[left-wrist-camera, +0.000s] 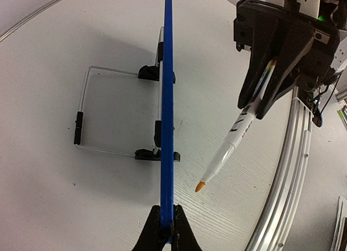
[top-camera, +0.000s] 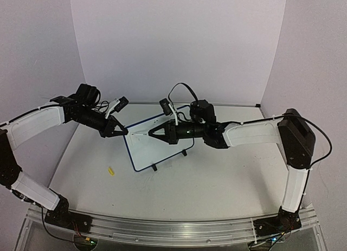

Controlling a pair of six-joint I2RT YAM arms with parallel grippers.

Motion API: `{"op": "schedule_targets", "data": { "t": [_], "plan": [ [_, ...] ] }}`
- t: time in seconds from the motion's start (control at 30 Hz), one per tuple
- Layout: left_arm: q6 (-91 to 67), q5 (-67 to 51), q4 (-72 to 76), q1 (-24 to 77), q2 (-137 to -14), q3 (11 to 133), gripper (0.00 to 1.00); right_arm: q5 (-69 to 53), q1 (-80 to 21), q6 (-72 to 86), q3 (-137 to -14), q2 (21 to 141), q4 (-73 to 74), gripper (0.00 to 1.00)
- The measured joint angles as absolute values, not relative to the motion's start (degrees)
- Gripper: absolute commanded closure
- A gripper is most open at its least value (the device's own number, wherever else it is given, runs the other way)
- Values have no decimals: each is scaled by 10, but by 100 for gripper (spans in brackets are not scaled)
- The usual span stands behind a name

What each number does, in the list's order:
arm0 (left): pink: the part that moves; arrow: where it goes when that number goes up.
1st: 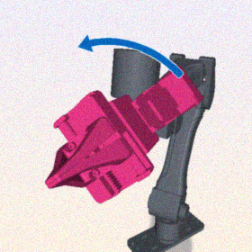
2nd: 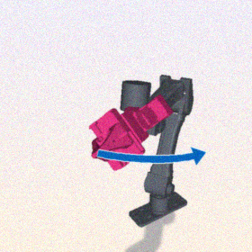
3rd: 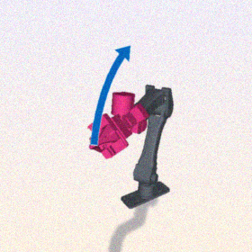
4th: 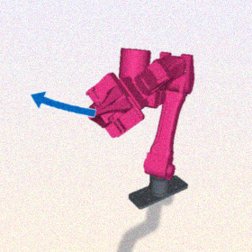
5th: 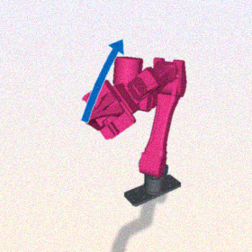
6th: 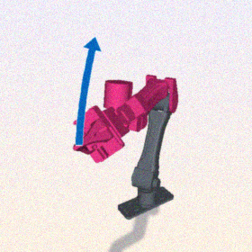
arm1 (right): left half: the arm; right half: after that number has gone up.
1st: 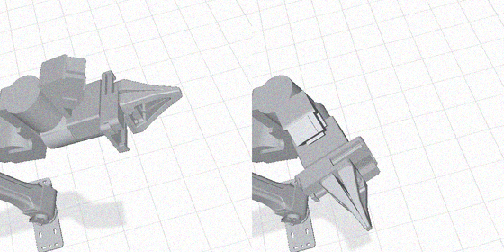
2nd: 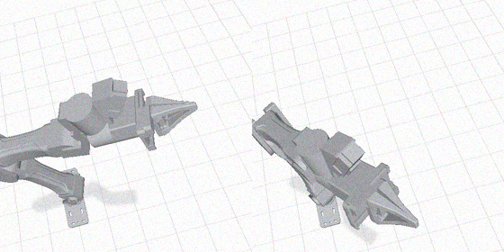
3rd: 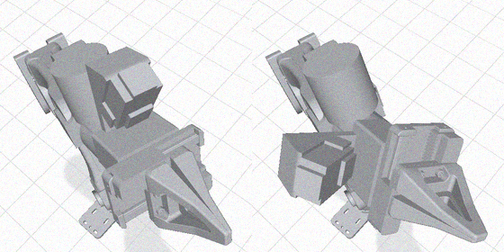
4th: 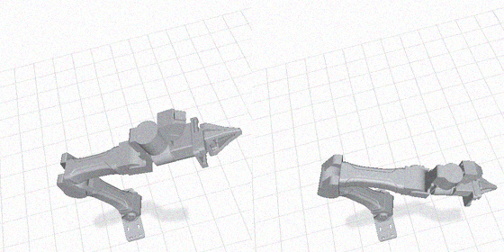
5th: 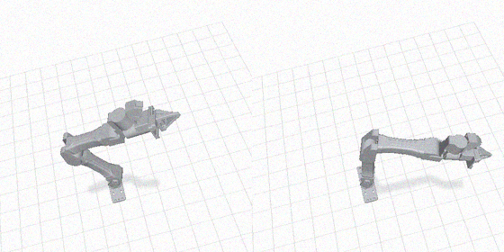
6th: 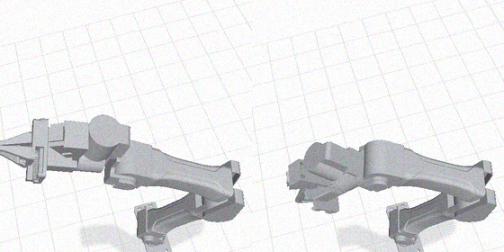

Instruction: Write a sentence on the whiteboard

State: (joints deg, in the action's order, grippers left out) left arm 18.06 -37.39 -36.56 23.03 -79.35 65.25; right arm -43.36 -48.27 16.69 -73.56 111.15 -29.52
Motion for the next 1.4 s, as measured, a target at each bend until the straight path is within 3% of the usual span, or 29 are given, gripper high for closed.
{"op": "schedule_targets", "data": {
  "t": [0.7,1.4],
  "plan": [
    [180,-375,-366,228,-798,656,100,-401,-486,177,-765,1142,-299,100],
    [180,-374,-366,228,-798,656,100,-364,-491,181,-715,1127,-327,100]
  ]
}}
